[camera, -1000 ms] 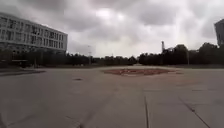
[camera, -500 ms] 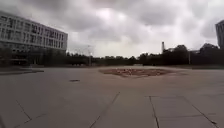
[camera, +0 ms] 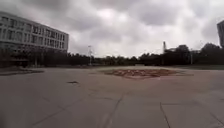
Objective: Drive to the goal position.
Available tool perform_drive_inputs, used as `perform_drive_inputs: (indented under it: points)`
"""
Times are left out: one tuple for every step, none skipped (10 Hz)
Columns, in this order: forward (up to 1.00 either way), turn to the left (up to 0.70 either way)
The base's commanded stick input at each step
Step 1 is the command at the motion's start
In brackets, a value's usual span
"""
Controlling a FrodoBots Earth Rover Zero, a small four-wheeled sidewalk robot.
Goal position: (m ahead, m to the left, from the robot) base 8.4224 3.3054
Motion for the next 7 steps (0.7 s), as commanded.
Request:
perform_drive_inputs:
  points:
    - [0.7,0.04]
    - [0.7,0.05]
    - [0.7,0.06]
    - [0.7,0.18]
    - [0.7,0.17]
    - [0.7,0.02]
    - [0.7,0.01]
